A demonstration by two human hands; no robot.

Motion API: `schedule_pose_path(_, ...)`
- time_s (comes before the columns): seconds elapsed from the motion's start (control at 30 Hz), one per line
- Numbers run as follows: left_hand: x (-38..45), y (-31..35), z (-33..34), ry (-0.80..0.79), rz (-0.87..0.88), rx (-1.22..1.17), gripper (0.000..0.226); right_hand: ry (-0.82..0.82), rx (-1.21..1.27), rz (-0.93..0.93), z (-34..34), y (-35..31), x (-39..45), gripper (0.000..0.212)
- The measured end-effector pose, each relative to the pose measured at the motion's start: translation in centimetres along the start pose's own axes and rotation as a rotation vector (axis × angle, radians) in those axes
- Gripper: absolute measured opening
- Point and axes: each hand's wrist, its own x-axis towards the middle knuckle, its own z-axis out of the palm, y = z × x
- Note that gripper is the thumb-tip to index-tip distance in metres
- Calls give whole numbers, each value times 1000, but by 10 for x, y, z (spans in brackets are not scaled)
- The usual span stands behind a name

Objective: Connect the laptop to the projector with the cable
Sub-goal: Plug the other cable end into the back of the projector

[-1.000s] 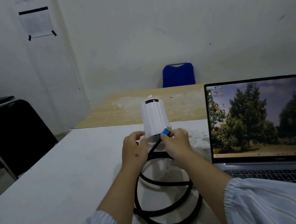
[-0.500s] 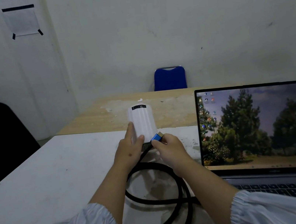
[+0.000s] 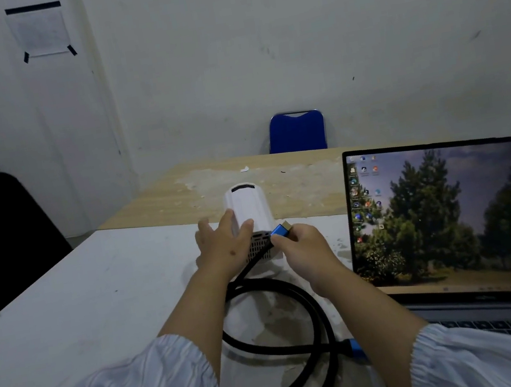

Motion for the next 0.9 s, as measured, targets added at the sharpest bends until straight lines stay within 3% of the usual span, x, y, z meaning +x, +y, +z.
schedule_pose_path(0.23,3,8,-11,-115,86,30,59,-10,13,19,-2,-3,1,22)
schedule_pose_path(0.4,8,11,-13,-215,0,-108,61,6,115,18,-1,-5,-1,23)
schedule_pose_path(0.53,9,10,-11,-255,-56,-200,61,135,143,-72,15,-5,-4,14)
schedule_pose_path(0.77,13,4,-6,-276,-69,-252,62,-34,550,211,26,-9,-6,8)
schedule_pose_path(0.9,14,2,-2,-282,-90,-309,60,-50,553,261,32,-10,-6,21)
